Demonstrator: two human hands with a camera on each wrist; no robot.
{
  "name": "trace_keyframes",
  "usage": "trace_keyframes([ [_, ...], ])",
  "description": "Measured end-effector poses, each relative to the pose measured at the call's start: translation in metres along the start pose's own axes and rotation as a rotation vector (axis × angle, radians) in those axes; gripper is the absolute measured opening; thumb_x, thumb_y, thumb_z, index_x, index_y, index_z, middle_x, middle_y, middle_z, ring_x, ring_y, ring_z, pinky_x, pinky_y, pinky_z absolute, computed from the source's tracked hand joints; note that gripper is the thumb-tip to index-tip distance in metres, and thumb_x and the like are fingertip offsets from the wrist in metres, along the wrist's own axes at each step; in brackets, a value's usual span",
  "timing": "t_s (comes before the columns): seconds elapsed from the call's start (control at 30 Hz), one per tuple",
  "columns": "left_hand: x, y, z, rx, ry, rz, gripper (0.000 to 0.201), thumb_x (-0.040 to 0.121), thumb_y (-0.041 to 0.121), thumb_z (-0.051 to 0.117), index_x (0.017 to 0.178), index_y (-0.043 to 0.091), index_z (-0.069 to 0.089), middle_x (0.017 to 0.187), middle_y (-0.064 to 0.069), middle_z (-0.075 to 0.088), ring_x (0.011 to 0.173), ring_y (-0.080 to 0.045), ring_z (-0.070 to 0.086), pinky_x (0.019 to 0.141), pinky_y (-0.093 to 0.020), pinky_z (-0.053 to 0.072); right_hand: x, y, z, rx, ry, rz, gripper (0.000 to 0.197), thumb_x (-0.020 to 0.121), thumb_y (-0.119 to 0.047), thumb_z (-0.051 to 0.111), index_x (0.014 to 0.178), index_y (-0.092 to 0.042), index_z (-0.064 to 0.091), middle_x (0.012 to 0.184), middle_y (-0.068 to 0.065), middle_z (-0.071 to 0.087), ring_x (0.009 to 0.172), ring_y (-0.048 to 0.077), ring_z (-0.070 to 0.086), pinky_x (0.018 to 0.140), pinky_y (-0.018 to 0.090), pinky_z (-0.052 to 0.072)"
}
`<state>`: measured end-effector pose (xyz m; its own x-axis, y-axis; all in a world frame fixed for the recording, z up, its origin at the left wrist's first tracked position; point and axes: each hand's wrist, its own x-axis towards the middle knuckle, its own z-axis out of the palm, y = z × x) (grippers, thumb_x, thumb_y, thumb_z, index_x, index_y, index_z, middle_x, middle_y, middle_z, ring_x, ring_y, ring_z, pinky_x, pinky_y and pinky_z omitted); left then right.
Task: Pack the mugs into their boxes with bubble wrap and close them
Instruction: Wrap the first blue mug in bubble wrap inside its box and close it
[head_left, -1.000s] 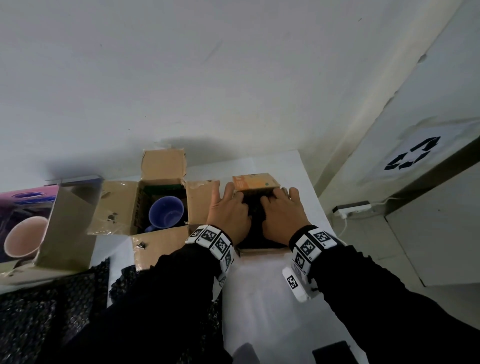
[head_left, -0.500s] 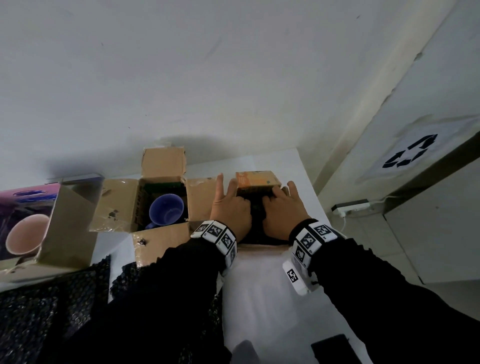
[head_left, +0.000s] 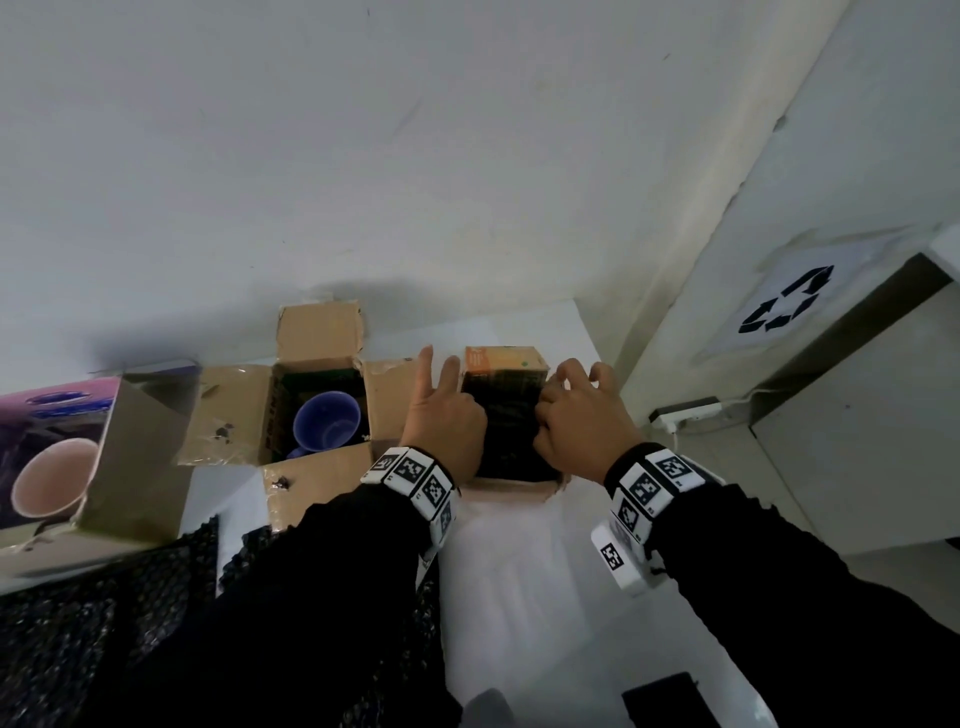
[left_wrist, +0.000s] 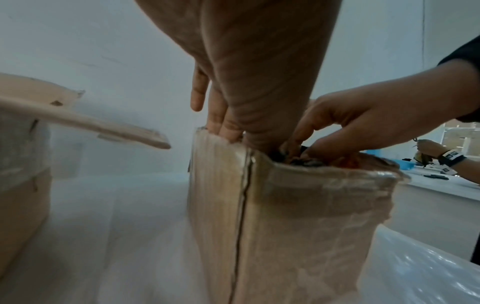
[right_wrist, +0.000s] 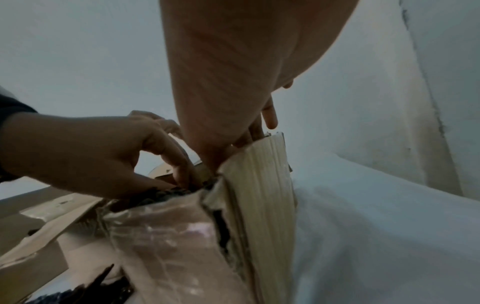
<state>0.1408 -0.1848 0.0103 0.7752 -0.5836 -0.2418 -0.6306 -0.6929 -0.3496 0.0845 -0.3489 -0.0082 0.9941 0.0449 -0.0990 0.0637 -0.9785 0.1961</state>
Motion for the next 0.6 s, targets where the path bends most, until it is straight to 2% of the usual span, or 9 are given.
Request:
trace_keyframes([
  [0.07, -0.002, 0.001, 0.004, 0.001, -0.011, -0.006, 0.022, 0.088, 0.036, 0.051, 0.089, 0.025, 0.070, 0.105, 0.006, 0.066, 0.137, -0.031, 0.022, 0.104, -0.063, -0.019, 0.001, -0.004, -0.004, -0.025, -0.028, 0.035, 0.015, 0.066, -0.028, 0.060, 0.064, -0.021, 0.073, 0.079, -0.003, 0.063, 0.093, 0.028, 0.050, 0.076, 0.039, 0.023],
  [0.13, -0.001, 0.000, 0.007, -0.023, -0.013, -0.014, 0.020, 0.088, 0.034, 0.052, 0.090, 0.025, 0.069, 0.101, 0.006, 0.065, 0.135, -0.030, 0.024, 0.106, -0.063, -0.015, 0.004, -0.010, -0.009, -0.023, -0.023, 0.062, 0.007, 0.067, -0.021, 0.065, 0.066, -0.022, 0.072, 0.083, -0.001, 0.061, 0.094, 0.028, 0.047, 0.074, 0.038, 0.023],
  [0.2, 0.001, 0.000, 0.006, -0.047, -0.033, -0.016, 0.019, 0.086, 0.035, 0.053, 0.089, 0.024, 0.068, 0.098, 0.005, 0.065, 0.132, -0.030, 0.026, 0.108, -0.063, -0.011, 0.001, -0.015, -0.010, -0.017, -0.009, 0.101, 0.011, 0.071, -0.014, 0.059, 0.072, -0.020, 0.068, 0.086, 0.003, 0.061, 0.093, 0.029, 0.048, 0.074, 0.039, 0.030],
  [0.3, 0.002, 0.001, 0.004, -0.057, -0.049, -0.012, 0.023, 0.085, 0.043, 0.056, 0.090, 0.023, 0.068, 0.097, 0.003, 0.065, 0.128, -0.032, 0.028, 0.109, -0.061, -0.001, -0.006, -0.020, -0.005, 0.049, -0.028, 0.138, 0.021, 0.072, -0.009, 0.046, 0.084, -0.015, 0.062, 0.111, 0.015, 0.063, 0.089, 0.030, 0.053, 0.070, 0.038, 0.040],
  [0.37, -0.001, 0.002, 0.007, -0.093, -0.029, -0.029, 0.029, 0.085, 0.048, 0.056, 0.092, 0.024, 0.069, 0.100, 0.003, 0.064, 0.126, -0.031, 0.029, 0.107, -0.057, 0.009, -0.008, -0.023, -0.006, 0.089, -0.033, 0.150, 0.019, 0.070, -0.006, 0.046, 0.078, -0.012, 0.062, 0.120, 0.020, 0.062, 0.083, 0.031, 0.056, 0.065, 0.036, 0.042],
  [0.43, -0.005, 0.004, 0.011, -0.127, 0.006, -0.038, 0.031, 0.086, 0.049, 0.055, 0.093, 0.023, 0.070, 0.100, 0.004, 0.065, 0.124, -0.030, 0.030, 0.104, -0.053, 0.015, -0.008, -0.028, -0.008, 0.104, -0.005, 0.138, 0.012, 0.074, -0.003, 0.053, 0.074, -0.012, 0.062, 0.119, 0.018, 0.063, 0.080, 0.028, 0.057, 0.059, 0.034, 0.042],
  [0.5, -0.010, 0.007, 0.014, -0.175, 0.038, -0.042, 0.034, 0.089, 0.049, 0.050, 0.093, 0.022, 0.070, 0.100, 0.004, 0.066, 0.126, -0.031, 0.030, 0.104, -0.053, 0.015, -0.009, -0.036, -0.012, 0.195, 0.011, 0.157, 0.010, 0.085, -0.007, 0.053, 0.087, -0.011, 0.062, 0.120, 0.013, 0.059, 0.089, 0.026, 0.056, 0.060, 0.031, 0.039],
  [0.57, -0.016, 0.010, 0.018, -0.215, 0.077, -0.042, 0.041, 0.092, 0.051, 0.044, 0.094, 0.020, 0.070, 0.104, 0.002, 0.064, 0.129, -0.030, 0.030, 0.106, -0.054, 0.012, -0.011, -0.044, -0.011, 0.335, 0.023, 0.247, 0.017, 0.092, -0.007, 0.043, 0.102, -0.009, 0.057, 0.119, 0.011, 0.056, 0.098, 0.027, 0.054, 0.066, 0.031, 0.036],
  [0.6, -0.019, 0.010, 0.021, -0.226, 0.111, -0.033, 0.042, 0.092, 0.051, 0.042, 0.095, 0.020, 0.070, 0.109, 0.002, 0.062, 0.129, -0.030, 0.030, 0.106, -0.054, 0.012, -0.014, -0.047, -0.012, 0.428, 0.014, 0.309, 0.020, 0.094, -0.007, 0.040, 0.108, -0.008, 0.054, 0.120, 0.012, 0.053, 0.096, 0.029, 0.054, 0.067, 0.031, 0.036],
])
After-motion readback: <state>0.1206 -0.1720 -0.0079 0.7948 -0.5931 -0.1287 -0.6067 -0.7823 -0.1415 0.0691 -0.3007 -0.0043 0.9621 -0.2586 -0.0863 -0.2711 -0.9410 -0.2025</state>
